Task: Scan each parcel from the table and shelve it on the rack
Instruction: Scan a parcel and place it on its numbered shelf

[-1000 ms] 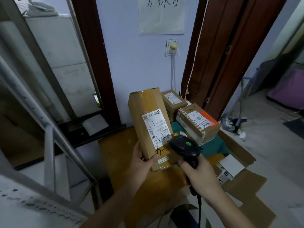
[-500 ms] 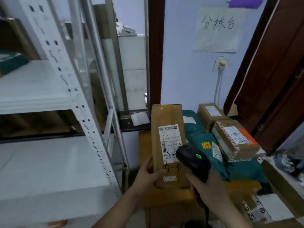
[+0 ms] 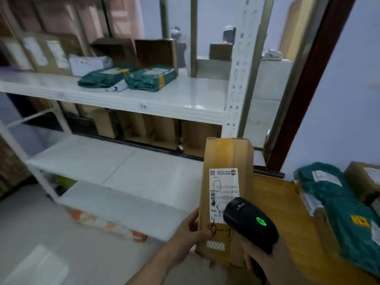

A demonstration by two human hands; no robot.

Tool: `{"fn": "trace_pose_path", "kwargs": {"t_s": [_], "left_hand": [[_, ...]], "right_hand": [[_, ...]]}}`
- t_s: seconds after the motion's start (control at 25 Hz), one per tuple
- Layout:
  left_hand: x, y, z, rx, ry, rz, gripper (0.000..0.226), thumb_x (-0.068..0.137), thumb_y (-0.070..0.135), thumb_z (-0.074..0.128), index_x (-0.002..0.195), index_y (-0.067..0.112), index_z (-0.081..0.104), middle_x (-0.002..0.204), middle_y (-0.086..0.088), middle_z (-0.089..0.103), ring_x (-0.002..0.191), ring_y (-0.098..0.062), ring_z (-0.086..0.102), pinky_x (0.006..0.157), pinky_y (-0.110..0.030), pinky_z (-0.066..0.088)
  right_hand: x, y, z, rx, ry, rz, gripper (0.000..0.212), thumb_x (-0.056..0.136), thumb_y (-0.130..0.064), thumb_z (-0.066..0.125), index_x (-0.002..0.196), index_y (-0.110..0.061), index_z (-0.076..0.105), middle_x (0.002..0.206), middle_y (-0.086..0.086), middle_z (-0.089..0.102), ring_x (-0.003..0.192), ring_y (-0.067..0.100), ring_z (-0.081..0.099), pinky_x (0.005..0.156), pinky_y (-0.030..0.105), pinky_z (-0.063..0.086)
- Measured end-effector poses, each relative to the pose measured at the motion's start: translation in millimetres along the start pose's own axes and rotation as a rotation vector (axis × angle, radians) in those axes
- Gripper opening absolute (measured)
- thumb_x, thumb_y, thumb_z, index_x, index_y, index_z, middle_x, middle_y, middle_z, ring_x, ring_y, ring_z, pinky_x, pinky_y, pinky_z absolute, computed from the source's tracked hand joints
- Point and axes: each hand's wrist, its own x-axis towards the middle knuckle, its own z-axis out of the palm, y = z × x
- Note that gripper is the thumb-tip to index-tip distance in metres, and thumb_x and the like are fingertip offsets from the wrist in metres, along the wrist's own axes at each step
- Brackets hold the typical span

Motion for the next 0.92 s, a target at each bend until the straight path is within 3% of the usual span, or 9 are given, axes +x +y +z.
{"fn": "trace_pose_path", "kwargs": {"t_s": [0.08,0.2,0.4,0.6,0.8,0.92], "left_hand": [[-36.2,1.5,-38.5,-0.009,0.043,0.035,0.090,0.078,0.023,0.087,0.156,0.019,0.041,0.140,-0.022,0.064,0.128,-0.046,0.062,0.111,-0.060,0.047],[-85.3,8.5,-96.6,-0.004,0.165,0.079,0.092,0.080,0.026,0.087,0.157,0.024,0.038,0.139,-0.019,0.066,0.127,-0.043,0.063,0.112,-0.059,0.047],[-162.3,21.4,-186.9,-0.074,0.400,0.153,0.089,0.081,0.018,0.084,0.156,0.028,0.038,0.135,-0.012,0.070,0.123,-0.035,0.068,0.108,-0.054,0.052],[-211.3,38.5,-265.1,-0.192,0.639,0.211,0.104,0.066,0.023,0.093,0.155,0.026,0.040,0.126,-0.010,0.075,0.117,-0.032,0.072,0.096,-0.044,0.060],[-232.9,68.0,-349.0,-0.174,0.718,0.275,0.096,0.072,0.039,0.089,0.154,0.036,0.040,0.135,-0.003,0.071,0.123,-0.029,0.068,0.110,-0.052,0.051],[-235.6,90.3,-405.3,-0.151,0.790,0.282,0.093,0.072,0.052,0.087,0.152,0.033,0.043,0.135,-0.002,0.071,0.122,-0.028,0.069,0.109,-0.050,0.053]], "right_hand": [[4.9,-8.9,43.3,-0.032,-0.025,-0.035,0.020,0.078,-0.017,0.081,0.093,-0.008,0.071,0.052,0.007,0.067,0.049,0.018,0.064,0.064,0.038,0.054],[14.7,-32.5,108.4,-0.079,-0.132,-0.071,0.008,0.086,-0.004,0.074,0.081,0.000,0.069,0.048,0.011,0.064,0.046,0.022,0.062,0.066,0.040,0.054],[36.0,-79.4,222.6,-0.043,-0.245,-0.089,0.031,0.091,-0.006,0.067,0.060,-0.008,0.065,0.049,0.019,0.062,0.045,0.026,0.058,0.056,0.032,0.051],[62.1,-124.4,326.6,-0.048,-0.403,-0.154,0.024,0.093,-0.007,0.065,0.069,-0.005,0.062,0.052,0.013,0.060,0.042,0.010,0.055,0.048,0.020,0.048],[108.9,-162.6,420.3,-0.026,-0.496,-0.200,0.020,0.093,-0.009,0.065,0.073,-0.006,0.062,0.050,0.008,0.059,0.044,0.014,0.055,0.047,0.023,0.047],[143.4,-186.0,478.4,-0.038,-0.547,-0.227,0.025,0.094,-0.010,0.064,0.070,-0.006,0.060,0.049,0.008,0.058,0.043,0.014,0.053,0.046,0.022,0.045]]}}
